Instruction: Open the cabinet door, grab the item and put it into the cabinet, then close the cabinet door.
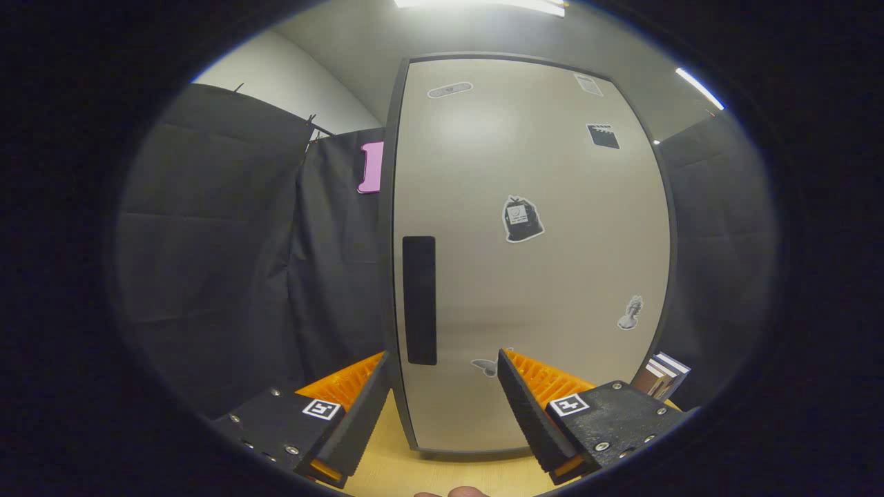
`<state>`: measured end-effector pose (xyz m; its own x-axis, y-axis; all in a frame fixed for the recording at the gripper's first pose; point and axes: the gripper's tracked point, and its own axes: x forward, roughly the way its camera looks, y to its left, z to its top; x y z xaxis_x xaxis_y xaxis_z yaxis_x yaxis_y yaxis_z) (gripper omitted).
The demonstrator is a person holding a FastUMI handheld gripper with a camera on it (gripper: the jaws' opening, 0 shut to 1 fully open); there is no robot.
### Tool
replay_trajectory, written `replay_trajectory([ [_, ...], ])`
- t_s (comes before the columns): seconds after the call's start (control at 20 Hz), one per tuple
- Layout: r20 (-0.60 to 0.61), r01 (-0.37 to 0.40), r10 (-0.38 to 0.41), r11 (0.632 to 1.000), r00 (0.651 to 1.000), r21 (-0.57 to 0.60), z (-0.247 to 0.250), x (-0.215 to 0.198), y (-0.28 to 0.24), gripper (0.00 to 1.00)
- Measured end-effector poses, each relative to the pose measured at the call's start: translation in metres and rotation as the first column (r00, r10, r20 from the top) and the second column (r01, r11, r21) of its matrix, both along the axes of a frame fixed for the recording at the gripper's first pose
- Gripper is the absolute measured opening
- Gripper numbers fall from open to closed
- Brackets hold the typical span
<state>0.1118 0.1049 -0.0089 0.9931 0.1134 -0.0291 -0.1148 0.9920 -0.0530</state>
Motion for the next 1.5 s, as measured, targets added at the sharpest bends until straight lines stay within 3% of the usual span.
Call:
replay_trajectory([
  [0.3, 0.035, -0.005, 0.005, 1.0, 0.999, 0.0, 0.003, 0.043, 0.013, 0.92],
  [0.4, 0.04, 0.002, -0.002, 1.0, 0.999, -0.01, 0.003, 0.053, 0.014, 0.86],
  [0.6, 0.001, -0.006, 0.006, 1.0, 1.0, -0.016, -0.007, 0.065, 0.02, 0.64],
  [0.65, -0.008, -0.022, 0.022, 1.0, 1.0, -0.01, -0.009, 0.064, 0.025, 0.51],
  [0.7, -0.004, -0.014, 0.014, 1.0, 1.0, -0.021, -0.009, 0.065, 0.025, 0.45],
  [0.85, -0.008, -0.026, 0.026, 0.999, 1.0, -0.025, -0.01, 0.064, 0.025, 0.33],
  [1.25, -0.023, -0.067, 0.066, 0.997, 0.998, -0.048, -0.01, 0.05, 0.024, 0.29],
  [1.5, -0.033, -0.132, 0.131, 0.99, 0.991, -0.045, -0.012, 0.028, 0.02, 0.3],
])
